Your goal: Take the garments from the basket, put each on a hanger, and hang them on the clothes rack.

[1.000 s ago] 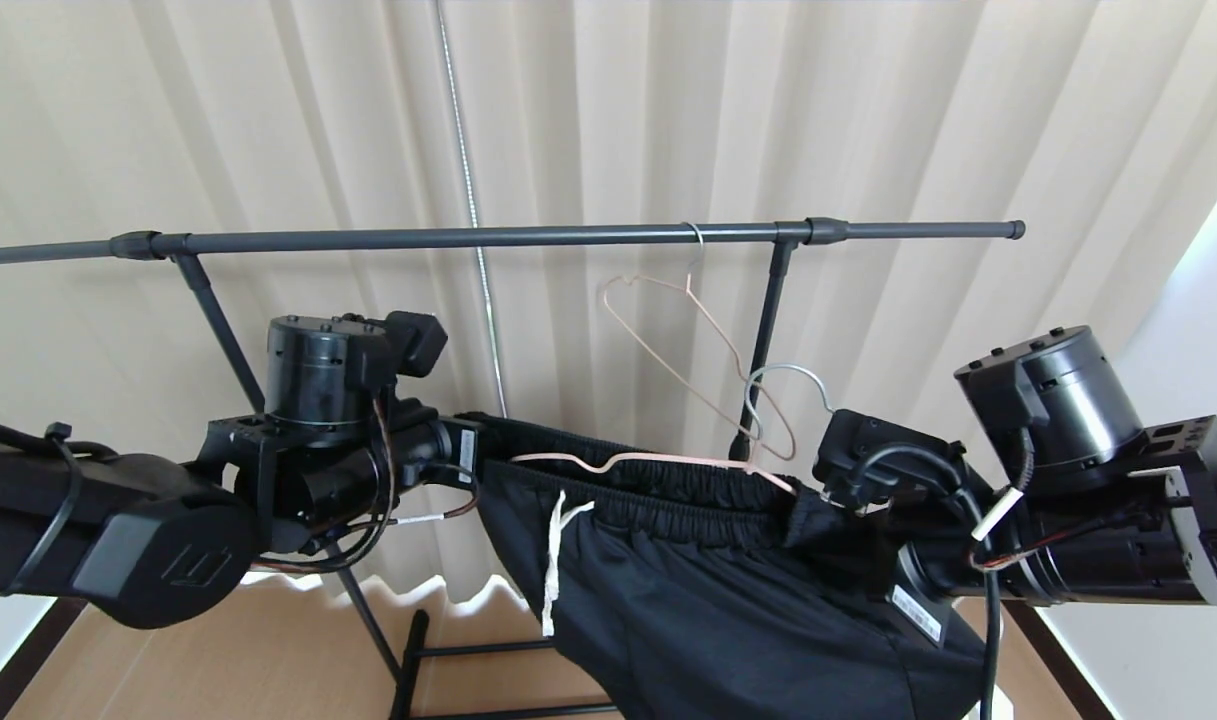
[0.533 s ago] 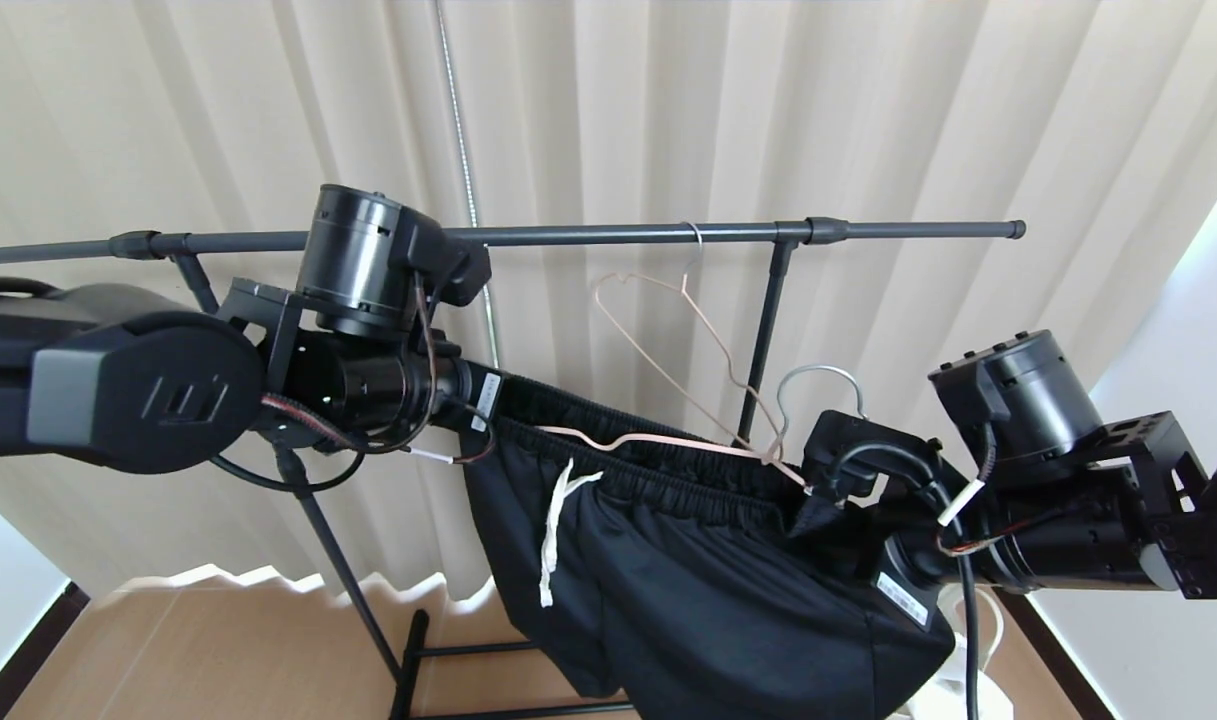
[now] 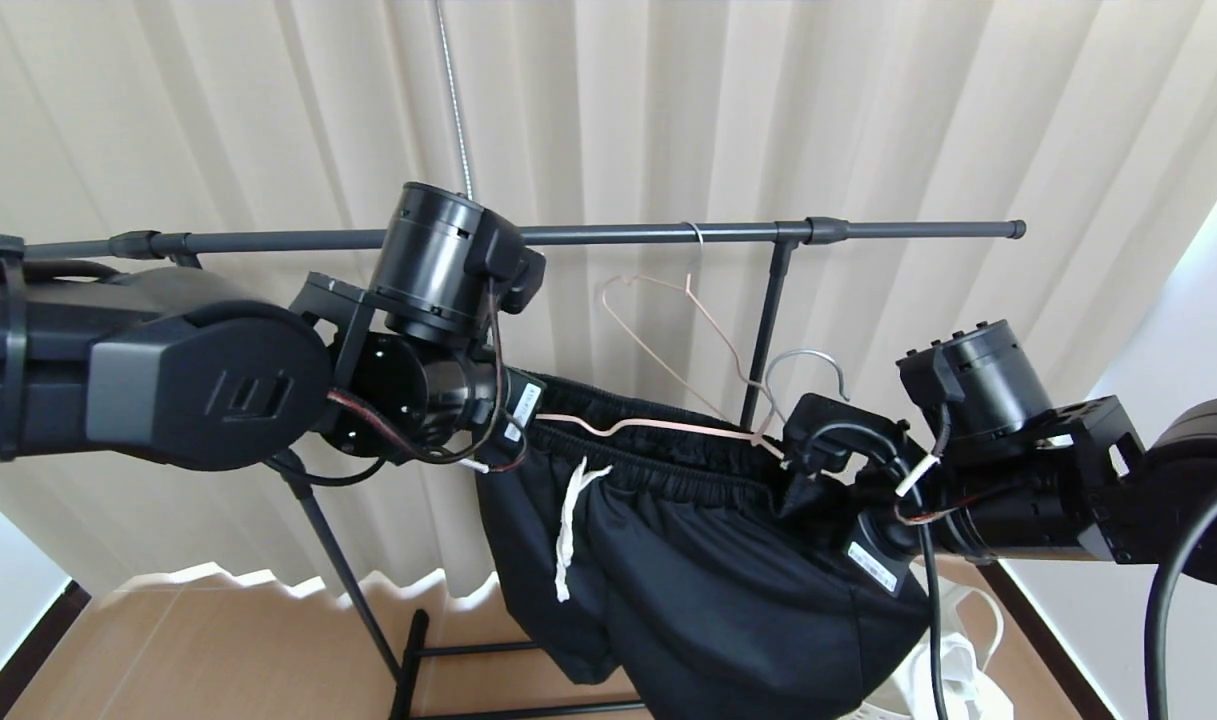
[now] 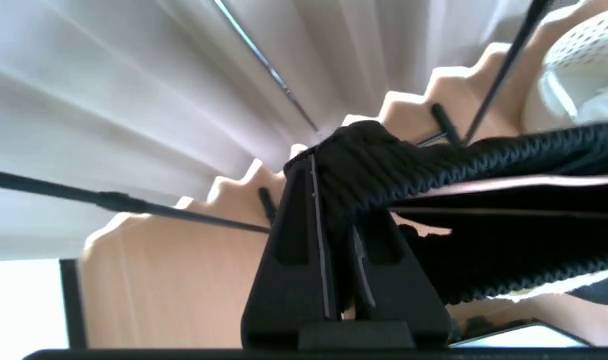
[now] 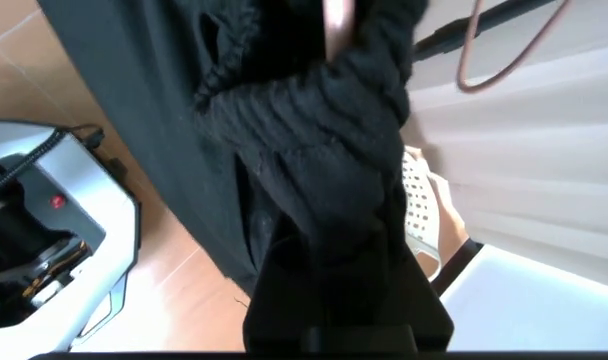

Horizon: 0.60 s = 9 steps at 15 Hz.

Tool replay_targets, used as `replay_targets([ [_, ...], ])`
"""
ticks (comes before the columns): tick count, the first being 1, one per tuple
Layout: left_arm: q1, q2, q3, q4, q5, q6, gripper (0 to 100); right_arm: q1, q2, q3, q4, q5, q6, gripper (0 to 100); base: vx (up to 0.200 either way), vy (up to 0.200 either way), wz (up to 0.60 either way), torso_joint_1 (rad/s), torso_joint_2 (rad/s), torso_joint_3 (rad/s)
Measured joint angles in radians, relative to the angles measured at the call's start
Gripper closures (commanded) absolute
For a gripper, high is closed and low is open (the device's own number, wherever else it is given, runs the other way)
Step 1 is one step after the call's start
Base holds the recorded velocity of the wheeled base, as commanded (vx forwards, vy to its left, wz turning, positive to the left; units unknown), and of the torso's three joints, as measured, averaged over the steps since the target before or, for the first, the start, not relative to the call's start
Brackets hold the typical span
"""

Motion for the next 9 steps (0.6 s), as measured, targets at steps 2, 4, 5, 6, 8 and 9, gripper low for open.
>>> replay_targets([
  [2, -0.024, 0.021, -0.005, 0.017, 0.026, 0.001, 100, 0.0, 0.011, 0.033, -0.093, -0.033, -0.001, 100, 0.0, 0.0, 0.0, 0.0, 0.0, 0.0],
  [4, -0.032, 0.034, -0.026, 0.055, 0.028, -0.001, 100, 0.001, 0.033, 0.056, -0.136, -0.1, -0.003, 100, 0.0, 0.0, 0.0, 0.0, 0.0, 0.0],
  [5, -0.036, 0.038, -0.043, 0.075, 0.028, -0.005, 100, 0.005, 0.044, 0.061, -0.139, -0.126, -0.003, 100, 0.0, 0.0, 0.0, 0.0, 0.0, 0.0],
  [6, -0.039, 0.04, -0.062, 0.093, 0.029, -0.008, 100, 0.011, 0.057, 0.064, -0.141, -0.138, -0.004, 100, 0.0, 0.0, 0.0, 0.0, 0.0, 0.0],
  [8, -0.043, 0.041, -0.088, 0.123, 0.028, -0.012, 100, 0.014, 0.085, 0.065, -0.142, -0.142, -0.004, 100, 0.0, 0.0, 0.0, 0.0, 0.0, 0.0],
  [9, -0.047, 0.041, -0.094, 0.127, 0.028, -0.013, 100, 0.016, 0.102, 0.065, -0.142, -0.143, -0.005, 100, 0.0, 0.0, 0.0, 0.0, 0.0, 0.0],
])
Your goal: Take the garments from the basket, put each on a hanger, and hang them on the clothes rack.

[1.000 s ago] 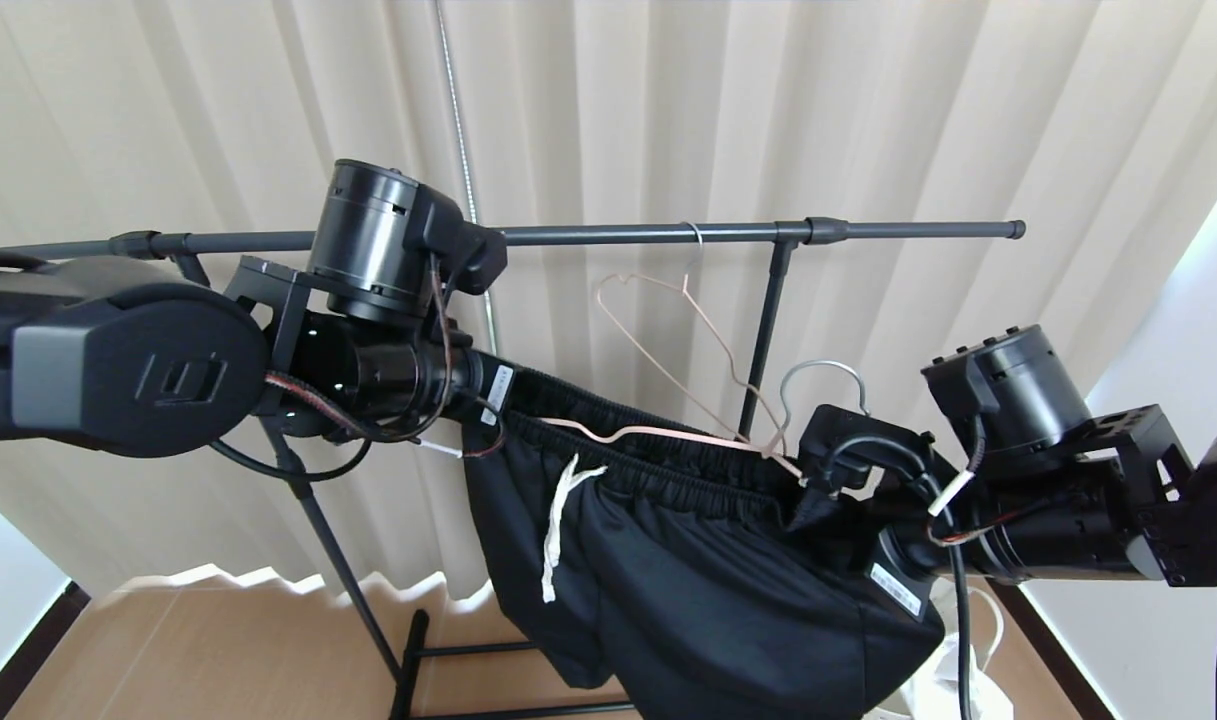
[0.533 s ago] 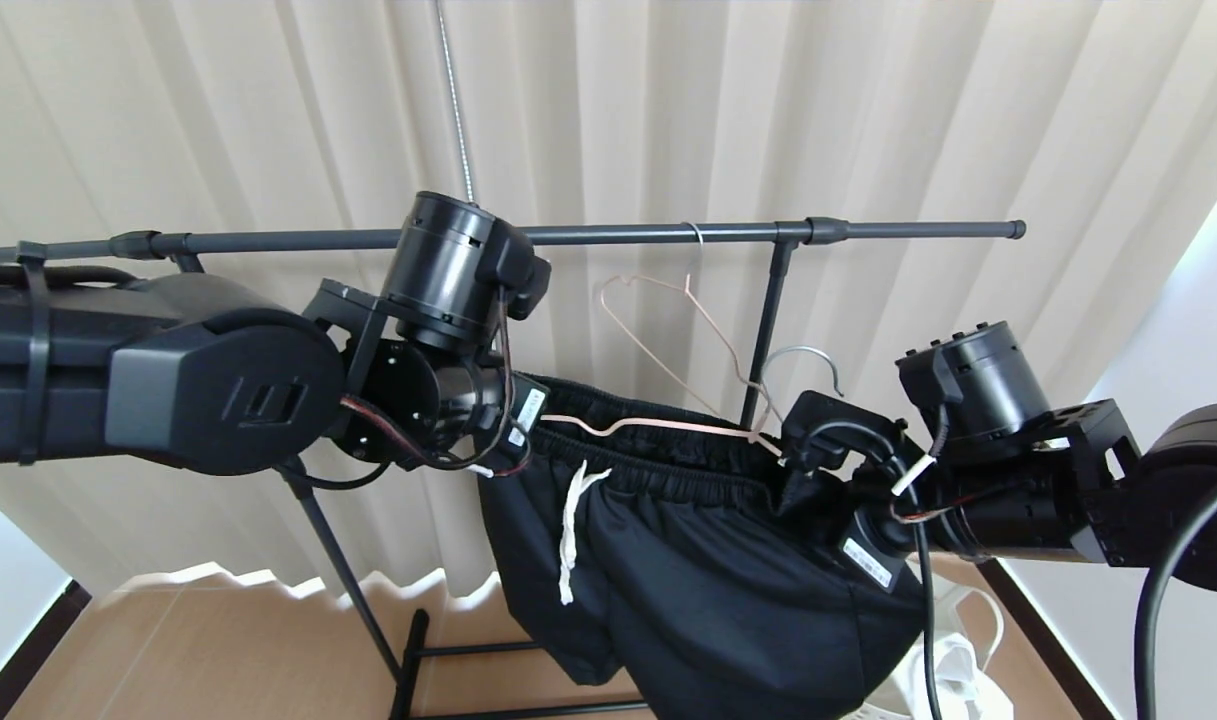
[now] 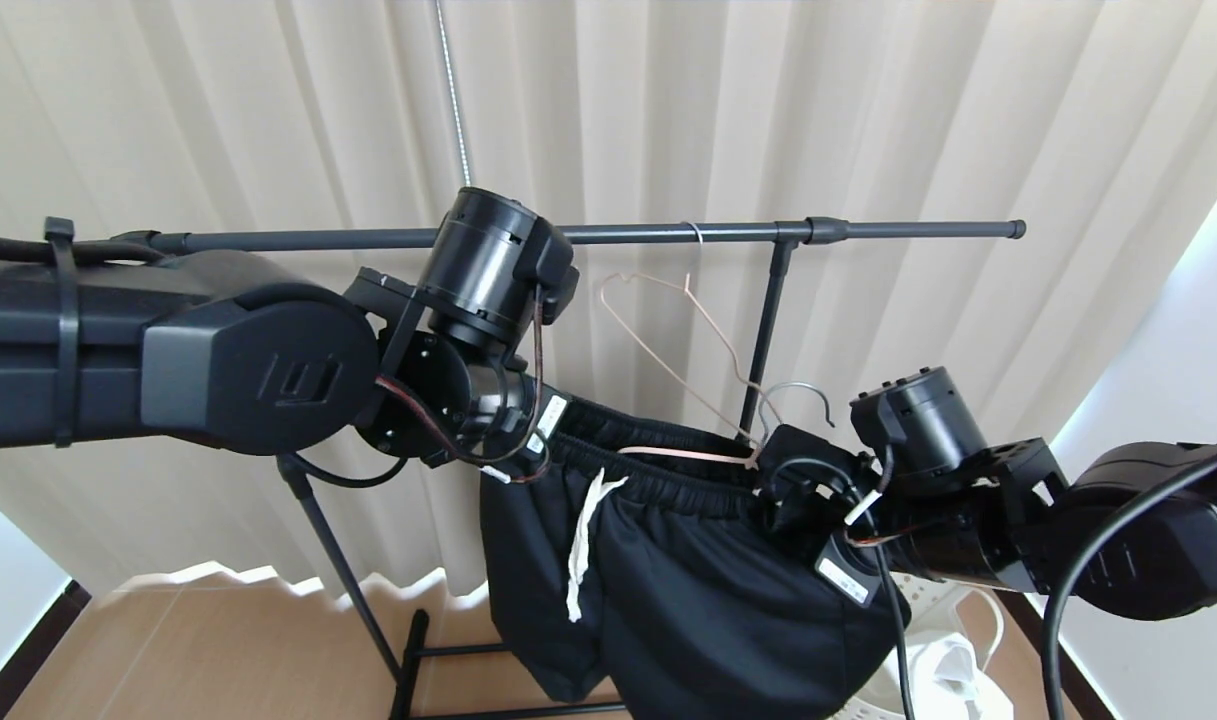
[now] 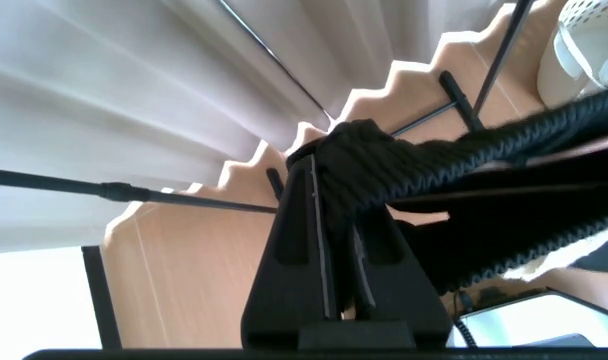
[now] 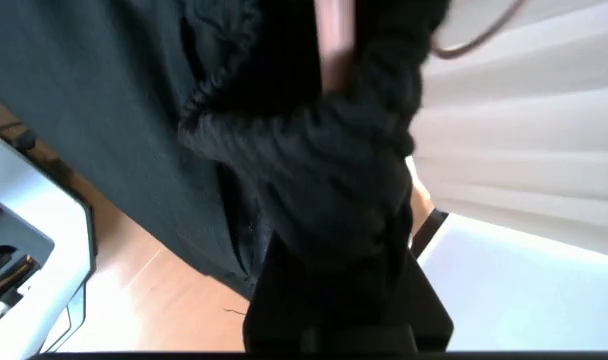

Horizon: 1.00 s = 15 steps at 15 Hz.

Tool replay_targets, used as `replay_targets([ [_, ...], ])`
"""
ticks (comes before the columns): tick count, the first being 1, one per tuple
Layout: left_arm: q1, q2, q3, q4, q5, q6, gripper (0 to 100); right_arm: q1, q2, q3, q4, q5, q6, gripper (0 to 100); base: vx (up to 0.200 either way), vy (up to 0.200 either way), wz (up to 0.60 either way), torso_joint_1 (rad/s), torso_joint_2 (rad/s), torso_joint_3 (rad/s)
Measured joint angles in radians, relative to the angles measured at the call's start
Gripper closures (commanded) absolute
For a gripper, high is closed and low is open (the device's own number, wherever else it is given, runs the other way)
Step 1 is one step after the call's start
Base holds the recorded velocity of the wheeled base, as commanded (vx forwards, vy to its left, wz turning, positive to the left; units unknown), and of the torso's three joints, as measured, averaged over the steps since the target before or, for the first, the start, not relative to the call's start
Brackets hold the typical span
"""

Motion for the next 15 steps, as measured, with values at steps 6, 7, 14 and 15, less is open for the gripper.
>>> replay_targets([
  [6, -0.007, -0.021, 0.001, 0.013, 0.0, 0.0, 100, 0.001, 0.072, -0.01, -0.054, -0.042, -0.007, 100, 0.0, 0.0, 0.0, 0.0, 0.0, 0.0],
  [7, -0.015, -0.023, 0.005, 0.021, 0.001, -0.002, 100, 0.001, 0.076, -0.01, -0.09, -0.037, 0.001, 100, 0.0, 0.0, 0.0, 0.0, 0.0, 0.0],
  [14, -0.107, 0.011, 0.02, 0.045, 0.002, -0.031, 100, 0.027, 0.057, -0.018, -0.199, -0.017, 0.142, 100, 0.0, 0.0, 0.0, 0.0, 0.0, 0.0],
  [15, -0.117, 0.016, 0.02, 0.052, 0.001, -0.034, 100, 0.029, 0.055, -0.017, -0.211, -0.017, 0.145, 100, 0.0, 0.0, 0.0, 0.0, 0.0, 0.0],
])
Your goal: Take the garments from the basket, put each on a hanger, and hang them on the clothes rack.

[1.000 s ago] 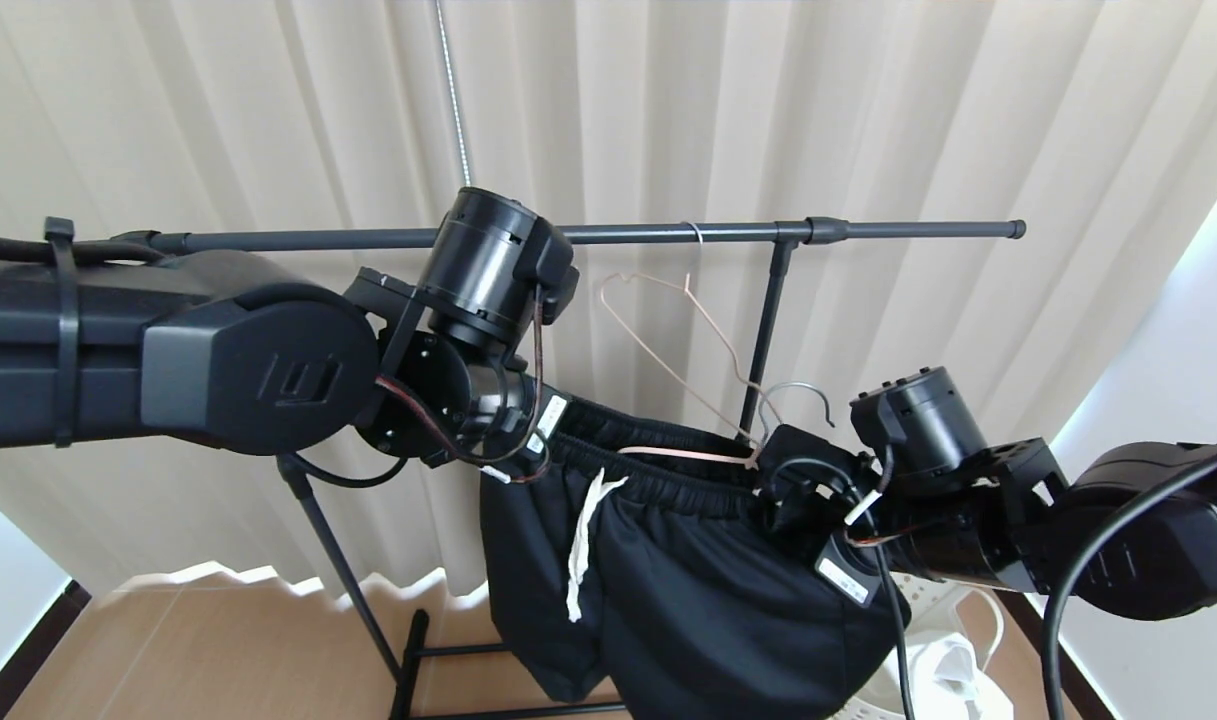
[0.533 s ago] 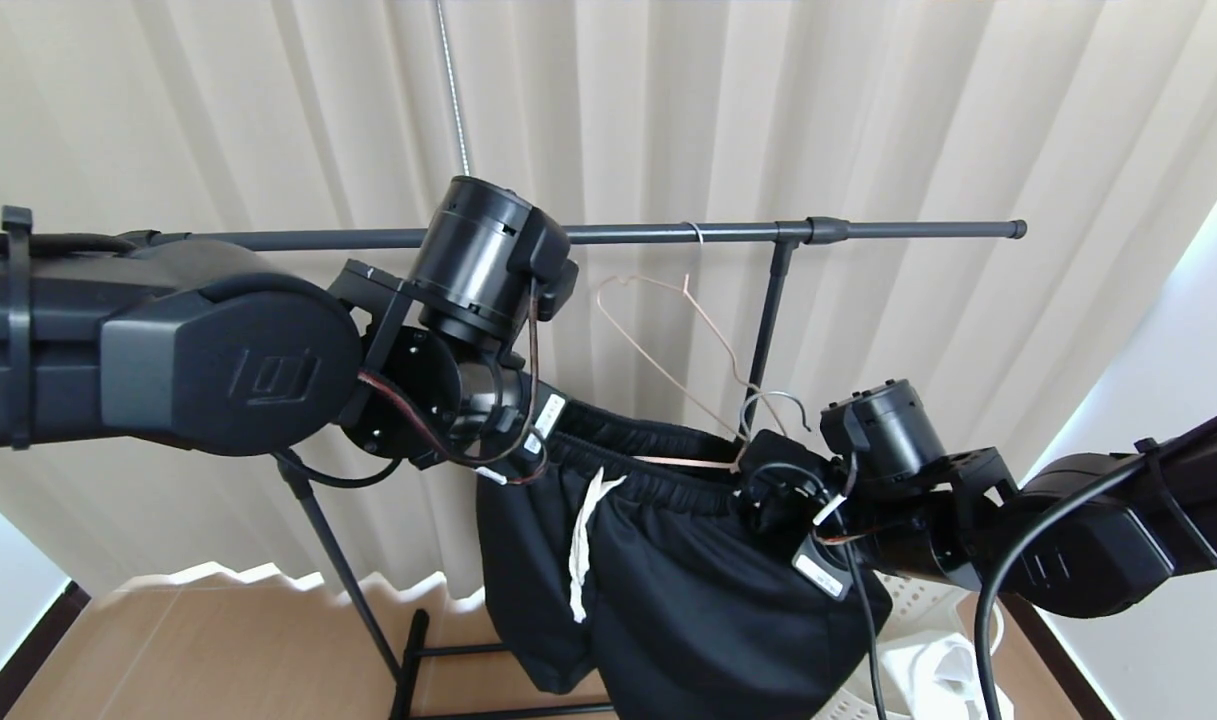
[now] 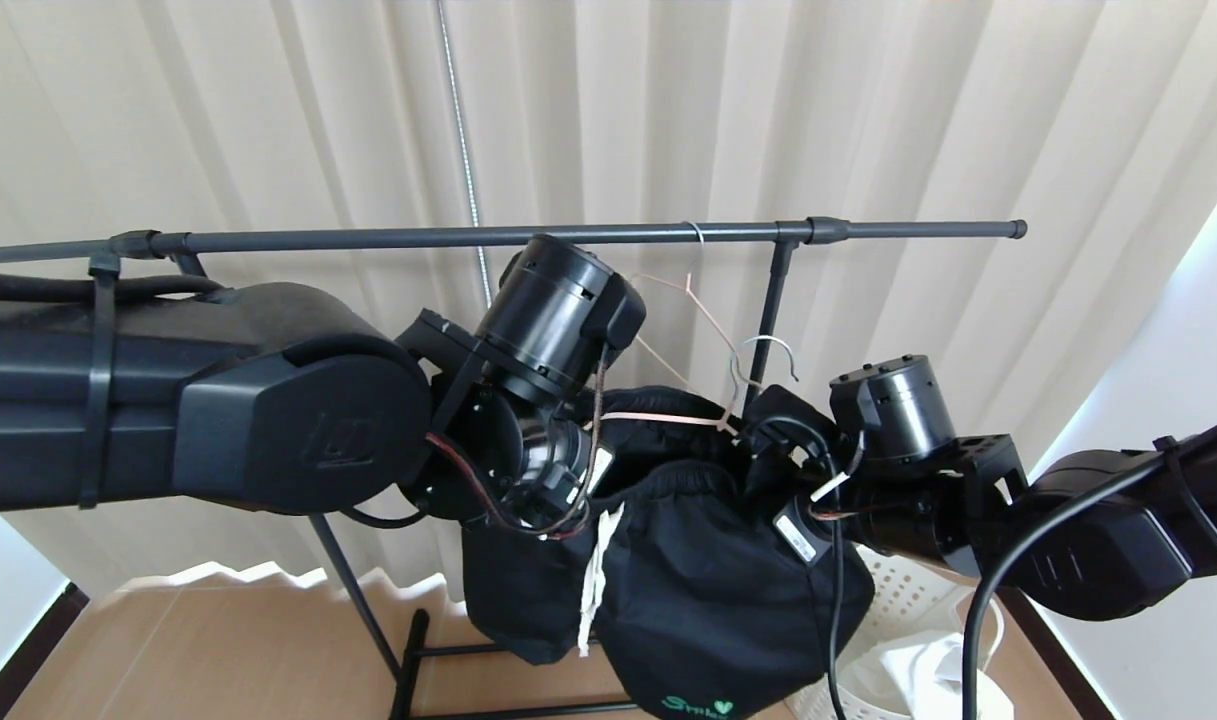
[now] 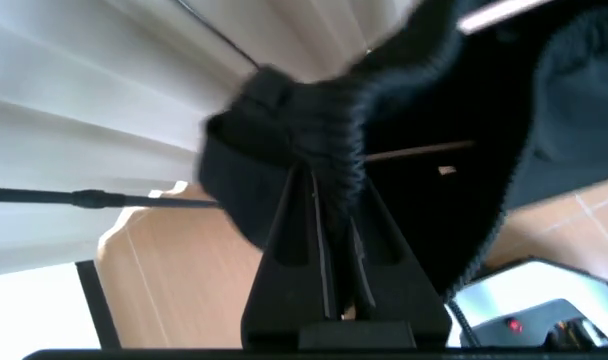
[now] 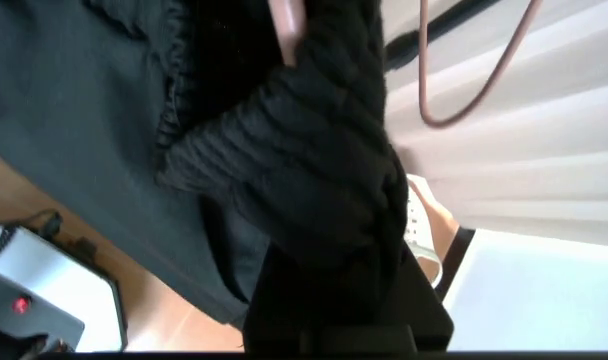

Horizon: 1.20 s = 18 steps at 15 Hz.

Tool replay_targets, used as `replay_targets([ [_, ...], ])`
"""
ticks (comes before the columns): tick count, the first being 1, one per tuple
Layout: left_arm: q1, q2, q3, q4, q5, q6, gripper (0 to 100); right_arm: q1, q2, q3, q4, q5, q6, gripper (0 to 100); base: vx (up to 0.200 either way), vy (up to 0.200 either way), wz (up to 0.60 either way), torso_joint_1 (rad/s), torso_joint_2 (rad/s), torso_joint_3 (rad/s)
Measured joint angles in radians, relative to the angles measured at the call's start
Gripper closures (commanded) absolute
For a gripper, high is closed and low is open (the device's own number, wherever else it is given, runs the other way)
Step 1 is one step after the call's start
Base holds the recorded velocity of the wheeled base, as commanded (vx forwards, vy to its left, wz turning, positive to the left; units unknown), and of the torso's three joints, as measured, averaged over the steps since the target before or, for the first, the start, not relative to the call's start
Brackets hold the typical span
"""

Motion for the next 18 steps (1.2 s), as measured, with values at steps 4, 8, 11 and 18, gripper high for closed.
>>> replay_targets([
  [4, -0.036, 0.027, -0.006, 0.003, -0.001, -0.079, 100, 0.004, -0.011, 0.011, -0.039, 0.0, 0.001, 100, 0.0, 0.0, 0.0, 0.0, 0.0, 0.0],
  [8, -0.048, 0.047, -0.028, 0.003, -0.015, -0.157, 100, 0.013, -0.009, 0.012, -0.042, -0.001, 0.001, 100, 0.0, 0.0, 0.0, 0.0, 0.0, 0.0],
  [11, -0.054, 0.061, -0.068, 0.003, -0.041, -0.205, 100, 0.016, 0.0, 0.016, -0.076, -0.009, 0.0, 100, 0.0, 0.0, 0.0, 0.0, 0.0, 0.0],
  [18, -0.082, 0.066, -0.099, 0.014, -0.077, -0.269, 100, 0.016, 0.04, 0.032, -0.135, -0.005, 0.0, 100, 0.0, 0.0, 0.0, 0.0, 0.0, 0.0],
])
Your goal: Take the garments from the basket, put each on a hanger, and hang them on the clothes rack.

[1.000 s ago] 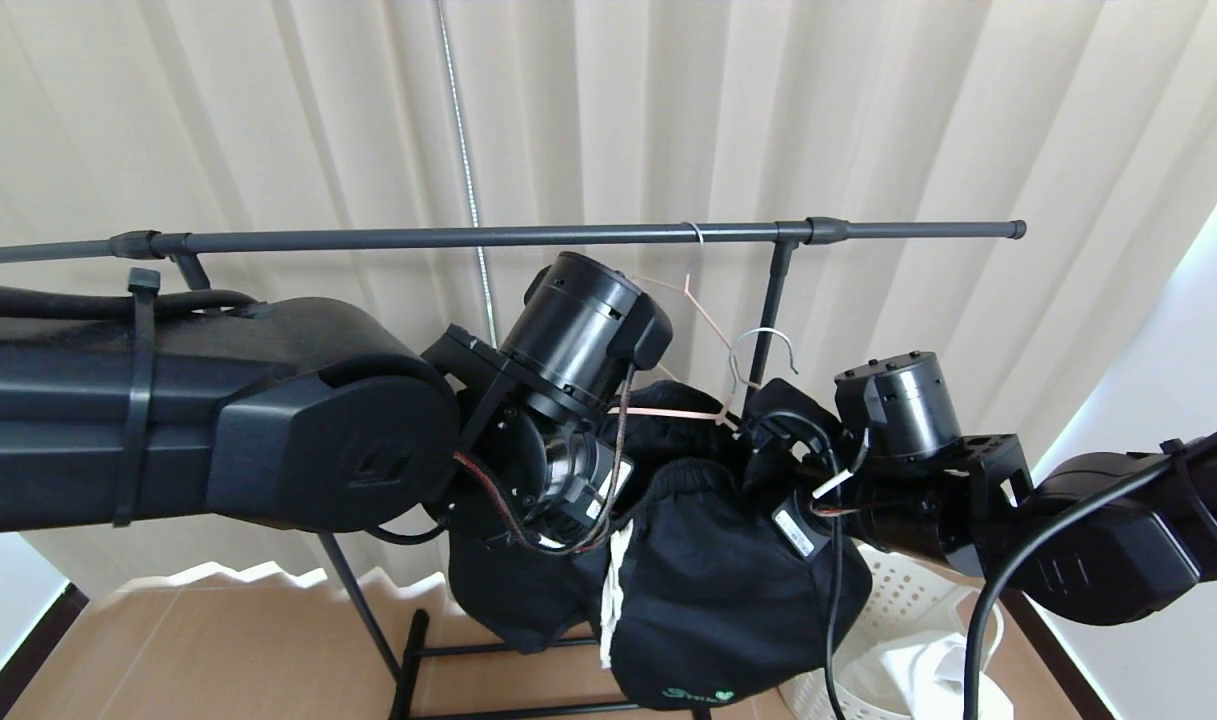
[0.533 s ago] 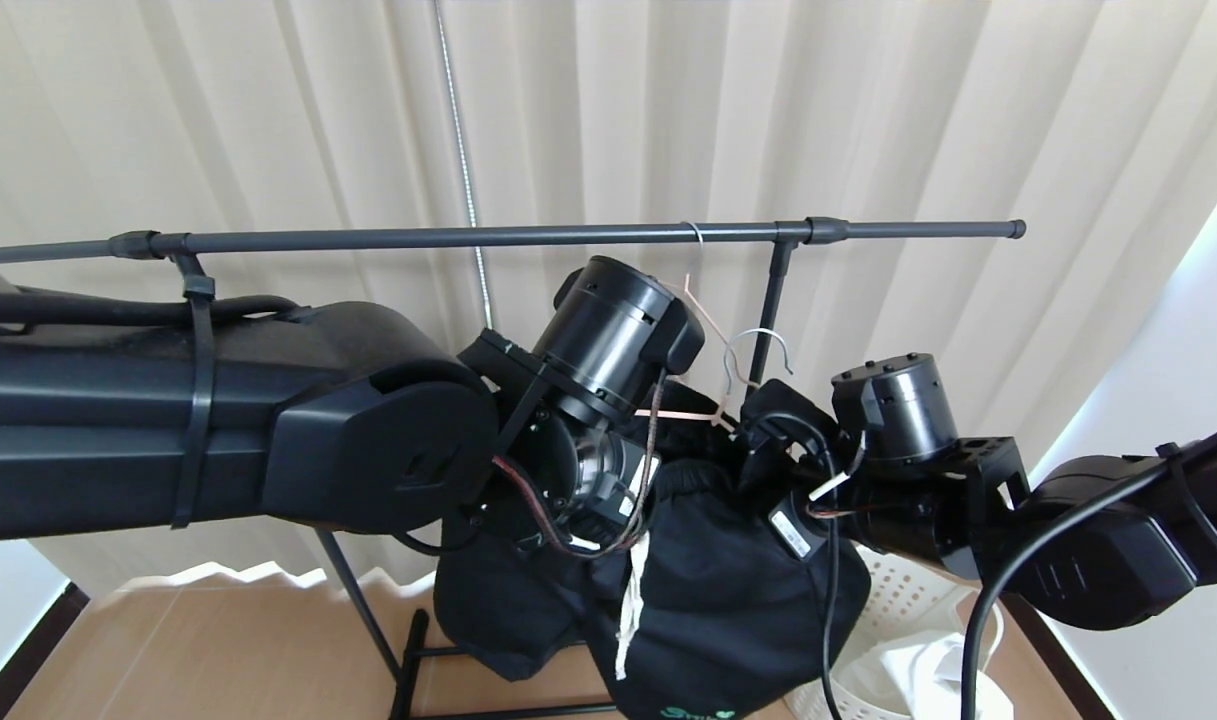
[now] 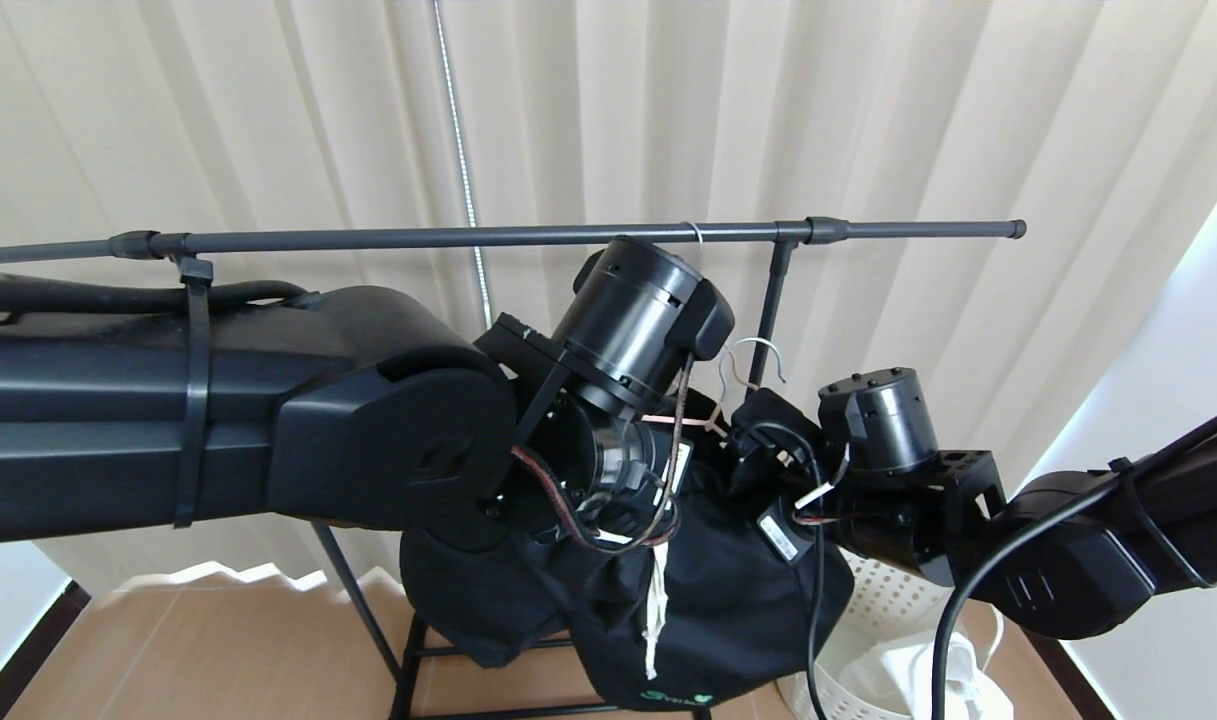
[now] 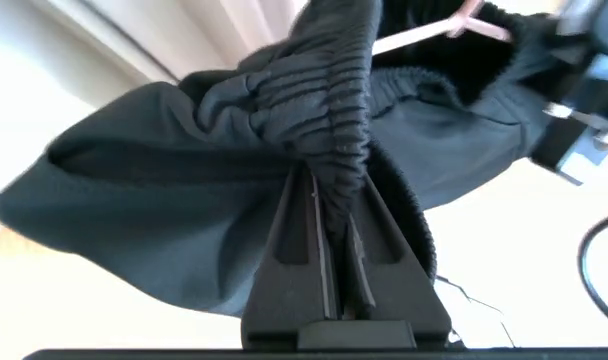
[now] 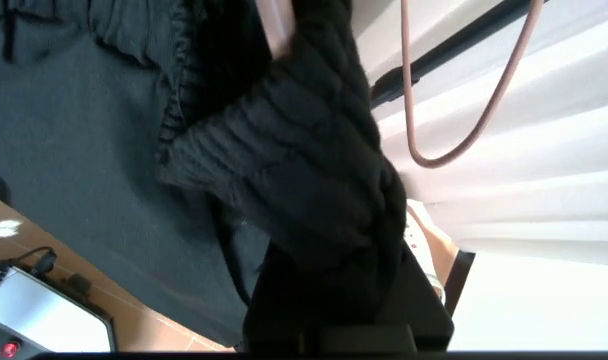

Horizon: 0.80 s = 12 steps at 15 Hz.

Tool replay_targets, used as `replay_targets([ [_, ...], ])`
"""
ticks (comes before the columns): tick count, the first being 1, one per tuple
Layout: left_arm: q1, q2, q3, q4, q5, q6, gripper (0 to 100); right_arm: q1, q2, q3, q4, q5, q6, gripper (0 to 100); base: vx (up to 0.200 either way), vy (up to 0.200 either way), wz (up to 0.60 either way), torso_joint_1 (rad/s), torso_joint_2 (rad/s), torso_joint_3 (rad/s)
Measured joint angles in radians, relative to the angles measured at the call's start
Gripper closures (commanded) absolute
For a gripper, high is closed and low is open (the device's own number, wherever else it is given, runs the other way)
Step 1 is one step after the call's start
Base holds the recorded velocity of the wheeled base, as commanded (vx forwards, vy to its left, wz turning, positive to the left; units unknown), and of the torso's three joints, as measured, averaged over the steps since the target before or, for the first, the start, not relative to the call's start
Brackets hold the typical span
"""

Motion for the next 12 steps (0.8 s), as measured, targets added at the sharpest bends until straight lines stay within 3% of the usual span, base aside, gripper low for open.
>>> replay_targets([
  [5, 0.013, 0.005, 0.044, -0.008, 0.026, -0.001, 100, -0.009, -0.043, 0.013, -0.004, 0.08, 0.001, 100, 0.0, 0.0, 0.0, 0.0, 0.0, 0.0],
  [9, 0.021, 0.009, 0.066, -0.008, 0.026, -0.014, 100, -0.01, -0.063, 0.069, -0.185, 0.09, -0.002, 100, 0.0, 0.0, 0.0, 0.0, 0.0, 0.0],
  [12, 0.022, 0.026, 0.076, -0.033, 0.027, -0.036, 100, -0.011, -0.071, 0.116, -0.257, 0.137, -0.01, 100, 0.0, 0.0, 0.0, 0.0, 0.0, 0.0],
])
